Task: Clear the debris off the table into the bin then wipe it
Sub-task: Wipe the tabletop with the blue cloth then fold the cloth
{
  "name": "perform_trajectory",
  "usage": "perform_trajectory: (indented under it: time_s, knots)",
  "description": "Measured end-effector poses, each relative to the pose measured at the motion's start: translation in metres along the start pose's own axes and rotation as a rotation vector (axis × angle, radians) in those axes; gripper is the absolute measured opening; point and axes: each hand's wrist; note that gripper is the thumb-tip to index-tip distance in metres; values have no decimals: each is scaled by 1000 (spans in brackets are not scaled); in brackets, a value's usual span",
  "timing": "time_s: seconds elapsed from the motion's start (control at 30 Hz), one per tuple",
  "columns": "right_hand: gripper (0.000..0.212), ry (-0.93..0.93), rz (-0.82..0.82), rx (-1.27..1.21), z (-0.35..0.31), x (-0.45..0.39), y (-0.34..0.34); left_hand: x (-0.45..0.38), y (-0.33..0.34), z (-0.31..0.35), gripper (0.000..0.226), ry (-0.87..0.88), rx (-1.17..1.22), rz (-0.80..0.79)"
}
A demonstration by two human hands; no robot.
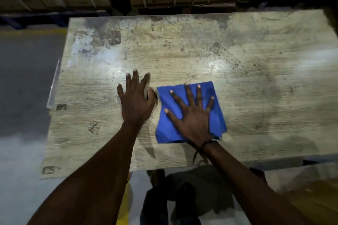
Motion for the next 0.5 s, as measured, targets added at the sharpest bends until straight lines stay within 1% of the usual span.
perform_trajectory:
  time_s: [0.07,0.2,0.3,0.4,0.5]
  knots:
    - [73,43,-10,-2,12,-26,3,1,0,0,59,-15,-10,-16]
    - [73,224,-48,-84,57,-134,5,-11,5,-1,58,-44,-10,-55]
    - [77,273,-129,-113,79,-194,6,-66,11,-4,61,-12,20,-107]
    - [77,297,-78,-93,58,-191,9,-140,10,-8,65,-9,8,-136]
    - [75,163,-52,-69,20,-140,5,-184,10,-14,63,-53,8,-123]
Point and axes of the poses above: each hand's wrist, its own x-axis away from the middle knuckle, its own y-axis out of the palm, z = x × y, and after that the axes turned 13 degrees about x, right-handed
